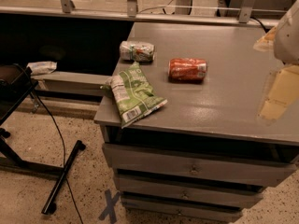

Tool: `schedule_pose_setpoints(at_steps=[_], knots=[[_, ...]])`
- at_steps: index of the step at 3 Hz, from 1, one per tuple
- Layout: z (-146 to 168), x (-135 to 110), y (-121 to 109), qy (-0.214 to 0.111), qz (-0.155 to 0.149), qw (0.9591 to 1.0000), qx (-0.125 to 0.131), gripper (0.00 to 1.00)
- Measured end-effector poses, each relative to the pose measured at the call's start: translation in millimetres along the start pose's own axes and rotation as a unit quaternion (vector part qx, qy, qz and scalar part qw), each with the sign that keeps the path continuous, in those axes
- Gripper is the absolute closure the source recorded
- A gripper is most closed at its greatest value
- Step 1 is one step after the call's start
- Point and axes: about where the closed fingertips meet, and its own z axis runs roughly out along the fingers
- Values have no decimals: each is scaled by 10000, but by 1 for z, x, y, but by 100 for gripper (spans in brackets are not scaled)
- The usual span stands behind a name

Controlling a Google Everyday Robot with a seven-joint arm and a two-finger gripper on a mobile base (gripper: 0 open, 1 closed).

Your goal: Pick green jalapeno chip bag

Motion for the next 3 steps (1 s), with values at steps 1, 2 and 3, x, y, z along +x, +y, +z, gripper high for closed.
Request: schedule_pose_setpoints(at_steps=[1,2,3], knots=[[-1,-1,0,-15,-9,10000,14,0],[19,-43,-7,-153,-484,9986,-141,0],[57,-114,-11,-328,-1244,9907,-433,0]])
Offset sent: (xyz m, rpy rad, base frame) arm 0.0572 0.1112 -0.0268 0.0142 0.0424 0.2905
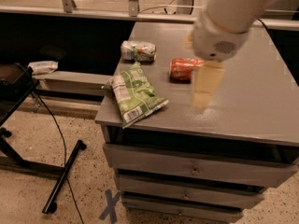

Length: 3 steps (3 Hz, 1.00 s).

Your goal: Pick green jalapeno chip bag

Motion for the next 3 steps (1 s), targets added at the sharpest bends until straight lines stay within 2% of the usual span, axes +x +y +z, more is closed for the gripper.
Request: schedule_pose_setpoints(at_steps=[1,2,3], knots=[[38,-66,-20,-204,-699,9969,-281,0],[87,-132,-31,-430,-1266,9890,-629,0],[125,-165,-41,-462,-1520,9841,-800,2]])
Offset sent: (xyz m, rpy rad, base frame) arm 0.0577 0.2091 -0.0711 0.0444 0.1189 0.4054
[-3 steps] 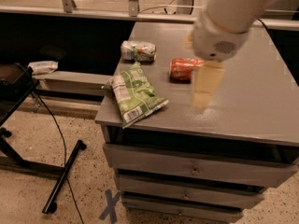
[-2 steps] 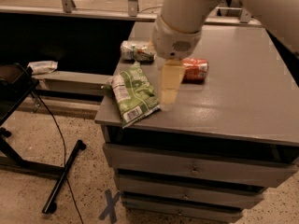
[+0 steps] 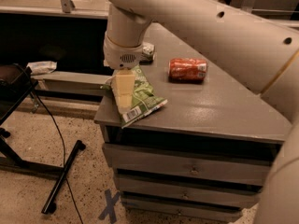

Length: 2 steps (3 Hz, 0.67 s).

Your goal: Pick green jalapeno chip bag

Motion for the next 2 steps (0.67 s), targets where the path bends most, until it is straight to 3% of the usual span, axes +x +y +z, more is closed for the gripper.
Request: schedule_pose_setpoints(at_steps=[2], knots=[[29,4,-17,283,-70,9996,-6,47]])
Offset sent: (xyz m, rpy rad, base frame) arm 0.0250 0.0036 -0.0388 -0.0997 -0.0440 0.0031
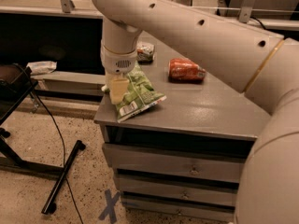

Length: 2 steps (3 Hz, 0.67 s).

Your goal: Pick green jalapeno chip bag

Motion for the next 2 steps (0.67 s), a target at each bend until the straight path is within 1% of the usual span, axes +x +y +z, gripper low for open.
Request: schedule_pose_setpoints(at_steps=[1,2], knots=[[2,11,-1,101,35,9999,62,70],[-19,20,-5,-15,77,9996,258,99]])
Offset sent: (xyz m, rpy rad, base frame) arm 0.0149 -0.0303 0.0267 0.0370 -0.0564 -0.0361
